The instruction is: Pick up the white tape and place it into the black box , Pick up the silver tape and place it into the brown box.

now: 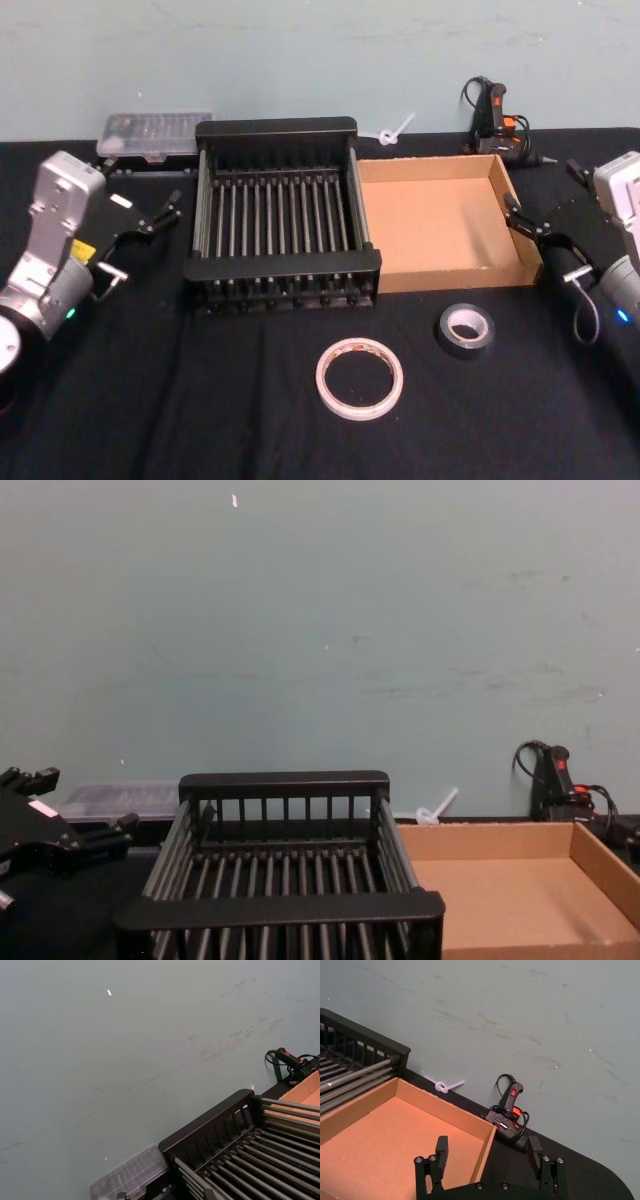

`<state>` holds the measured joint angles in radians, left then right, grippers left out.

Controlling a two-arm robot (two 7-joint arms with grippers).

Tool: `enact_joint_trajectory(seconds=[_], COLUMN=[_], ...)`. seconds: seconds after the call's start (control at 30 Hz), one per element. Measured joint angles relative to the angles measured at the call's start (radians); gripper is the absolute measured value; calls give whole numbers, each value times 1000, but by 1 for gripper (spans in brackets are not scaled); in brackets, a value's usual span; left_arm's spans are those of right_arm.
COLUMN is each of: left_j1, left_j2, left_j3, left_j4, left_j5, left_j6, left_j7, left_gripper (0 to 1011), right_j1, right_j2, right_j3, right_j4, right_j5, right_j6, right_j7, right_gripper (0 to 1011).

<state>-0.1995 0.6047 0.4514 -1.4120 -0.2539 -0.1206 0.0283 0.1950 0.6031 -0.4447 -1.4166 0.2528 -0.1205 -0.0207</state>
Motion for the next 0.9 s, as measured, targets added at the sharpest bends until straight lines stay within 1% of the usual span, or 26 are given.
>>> enact_joint_trajectory(seconds=[0.2, 0.37, 0.4, 0.5, 0.6, 0.73, 0.83, 0.87, 0.9], left_j1=[0, 0, 0, 0, 0, 0, 0, 0, 0], left_j2=[0, 0, 0, 0, 0, 0, 0, 0, 0], left_j3=[0, 0, 0, 0, 0, 0, 0, 0, 0], left_j4=[0, 0, 0, 0, 0, 0, 0, 0, 0], left_j5=[0, 0, 0, 0, 0, 0, 0, 0, 0], left_j6=[0, 0, 0, 0, 0, 0, 0, 0, 0], left_j7=[0, 0, 0, 0, 0, 0, 0, 0, 0], left_gripper=[1001, 1001, 1001, 1001, 1001, 1001, 1001, 1001, 1001], right_j1=[-24, -64, -79, -103, -153, -197, -244, -244, -263], right_j2=[4, 20, 28, 39, 63, 81, 98, 98, 105], right_j3=[21, 50, 59, 72, 97, 118, 142, 142, 152], right_j4=[-34, -91, -112, -144, -209, -263, -318, -318, -339], right_j5=[-1, 19, 28, 42, 73, 97, 119, 119, 127], right_j6=[0, 20, 31, 48, 88, 122, 156, 156, 170], right_j7=[16, 35, 41, 53, 75, 88, 98, 98, 102], right_gripper=[1002, 1003, 1003, 1002, 1002, 1002, 1003, 1003, 1003])
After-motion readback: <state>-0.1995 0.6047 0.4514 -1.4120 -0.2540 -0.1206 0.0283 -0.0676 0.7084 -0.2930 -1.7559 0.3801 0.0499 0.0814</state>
